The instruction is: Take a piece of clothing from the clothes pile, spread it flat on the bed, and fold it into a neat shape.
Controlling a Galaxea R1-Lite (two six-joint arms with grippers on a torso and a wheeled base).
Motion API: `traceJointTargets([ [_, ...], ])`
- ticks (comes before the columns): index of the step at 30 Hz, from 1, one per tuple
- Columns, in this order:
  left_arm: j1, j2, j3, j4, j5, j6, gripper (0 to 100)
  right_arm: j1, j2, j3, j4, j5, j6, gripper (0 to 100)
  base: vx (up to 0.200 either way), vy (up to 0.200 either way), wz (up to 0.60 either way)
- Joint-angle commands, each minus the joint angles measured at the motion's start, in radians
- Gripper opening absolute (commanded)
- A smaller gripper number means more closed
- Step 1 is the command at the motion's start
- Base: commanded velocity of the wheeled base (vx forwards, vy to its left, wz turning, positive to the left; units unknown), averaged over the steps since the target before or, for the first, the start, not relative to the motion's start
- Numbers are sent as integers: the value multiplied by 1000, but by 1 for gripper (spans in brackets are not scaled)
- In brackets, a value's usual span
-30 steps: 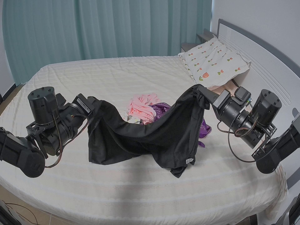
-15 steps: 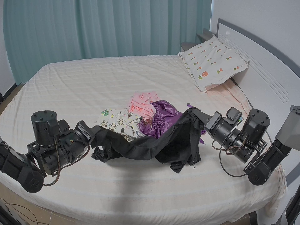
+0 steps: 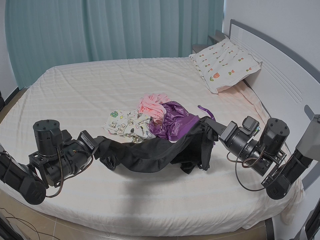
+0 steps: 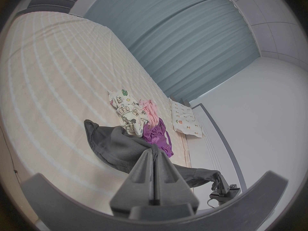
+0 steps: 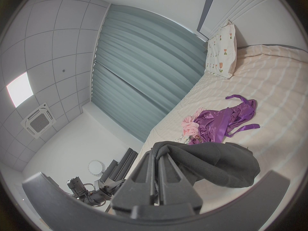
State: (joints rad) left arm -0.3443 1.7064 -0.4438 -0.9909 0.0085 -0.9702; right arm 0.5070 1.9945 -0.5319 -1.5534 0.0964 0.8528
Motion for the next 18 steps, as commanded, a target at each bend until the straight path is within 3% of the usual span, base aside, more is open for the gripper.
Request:
traceJointTargets([
  [1, 14, 2, -1, 0, 1, 1, 0, 1, -6, 1, -10, 0, 0, 0, 0, 200, 0],
  [18, 56, -85, -1, 3, 2, 5, 0, 38, -17, -8, -10, -4, 0, 0, 0, 200, 0],
])
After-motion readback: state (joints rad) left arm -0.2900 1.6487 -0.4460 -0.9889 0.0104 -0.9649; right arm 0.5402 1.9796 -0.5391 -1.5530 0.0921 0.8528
